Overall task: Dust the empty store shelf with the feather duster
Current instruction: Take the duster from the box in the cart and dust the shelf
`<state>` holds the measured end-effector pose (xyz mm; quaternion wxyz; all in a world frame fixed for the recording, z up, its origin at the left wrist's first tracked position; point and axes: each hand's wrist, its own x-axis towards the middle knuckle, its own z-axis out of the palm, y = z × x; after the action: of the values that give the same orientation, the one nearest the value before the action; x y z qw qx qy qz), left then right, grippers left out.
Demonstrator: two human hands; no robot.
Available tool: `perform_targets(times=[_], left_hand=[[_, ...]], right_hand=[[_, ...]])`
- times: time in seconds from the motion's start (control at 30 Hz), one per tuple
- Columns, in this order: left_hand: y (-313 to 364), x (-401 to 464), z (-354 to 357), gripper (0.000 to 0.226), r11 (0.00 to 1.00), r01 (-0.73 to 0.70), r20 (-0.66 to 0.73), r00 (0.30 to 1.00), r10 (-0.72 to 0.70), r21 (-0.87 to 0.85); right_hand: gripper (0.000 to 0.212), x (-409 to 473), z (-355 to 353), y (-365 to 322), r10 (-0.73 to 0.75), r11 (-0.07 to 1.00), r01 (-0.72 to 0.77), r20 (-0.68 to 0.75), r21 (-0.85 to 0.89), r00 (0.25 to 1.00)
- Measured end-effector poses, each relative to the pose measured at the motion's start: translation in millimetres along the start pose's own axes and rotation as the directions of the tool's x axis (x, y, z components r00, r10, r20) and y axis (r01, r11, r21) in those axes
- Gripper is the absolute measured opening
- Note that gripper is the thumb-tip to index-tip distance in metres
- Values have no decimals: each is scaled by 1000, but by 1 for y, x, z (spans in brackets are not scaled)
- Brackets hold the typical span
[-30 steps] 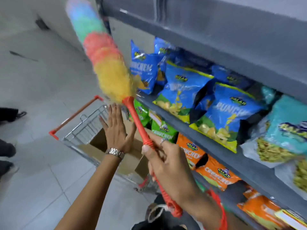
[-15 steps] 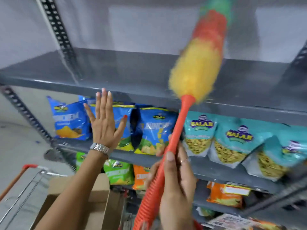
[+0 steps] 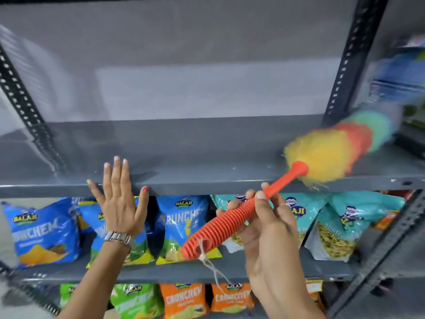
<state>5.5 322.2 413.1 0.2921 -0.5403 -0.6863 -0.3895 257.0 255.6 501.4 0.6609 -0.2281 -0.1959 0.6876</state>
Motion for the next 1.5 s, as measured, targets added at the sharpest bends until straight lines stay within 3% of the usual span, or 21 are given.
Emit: perform_targets(times=[0.17, 0.3, 0.43, 0.53, 0.83, 0.9, 1.0, 1.13, 1.23, 1.3, 1.37, 1.43, 1.5], left_hand=[[3, 2, 2, 65, 1000, 5, -23, 1000, -5, -13], [1, 2, 1, 65, 1000, -3, -8, 1000, 3, 0], [-3, 2, 0, 66, 999, -31, 20, 999, 31, 10], [-9, 4, -6, 66, 999, -47, 24, 999, 47, -4], [-44, 9, -28, 68, 998, 37, 4, 999, -37, 60], [-48, 8, -31, 68, 996, 60, 3, 998, -61, 65], [-54, 7, -34, 69, 994, 87, 3, 996, -88, 69], [-57, 5, -37, 68, 993, 97, -3, 995, -97, 65], [-54, 4, -39, 67, 993, 103, -20, 995, -102, 55], [-52, 7, -39, 67, 993, 105, -38, 994, -104, 50], [-48, 10, -38, 66, 994, 98, -55, 994, -95, 45], [-41, 14, -36, 66, 996, 78, -64, 995, -76, 39], [-33, 17, -31, 66, 998, 59, -64, 996, -57, 35]], right_hand=[[10, -18, 11, -4, 194, 980, -197, 84, 25, 977], [40, -36, 16, 7, 367, 930, -367, 178, -38, 913], [36, -44, 26, 20, 512, 859, -496, 208, -124, 834], [14, -46, 33, 32, 588, 807, -546, 218, -223, 779], [15, -46, 50, 56, 703, 707, -552, 348, -442, 621], [5, -36, 58, 58, 709, 695, -509, 363, -507, 605], [21, -11, 71, 57, 699, 656, -354, 362, -666, 616], [4, 25, 79, 51, 691, 561, -176, 341, -809, 638], [12, 48, 81, 43, 650, 473, -3, 347, -881, 676], [17, 69, 84, 38, 562, 305, 246, 383, -920, 733], [16, 96, 88, 34, 468, 73, 507, 478, -859, 743], [16, 117, 91, 28, 399, -84, 642, 565, -762, 722], [20, 132, 90, 21, 349, -134, 684, 612, -717, 710]])
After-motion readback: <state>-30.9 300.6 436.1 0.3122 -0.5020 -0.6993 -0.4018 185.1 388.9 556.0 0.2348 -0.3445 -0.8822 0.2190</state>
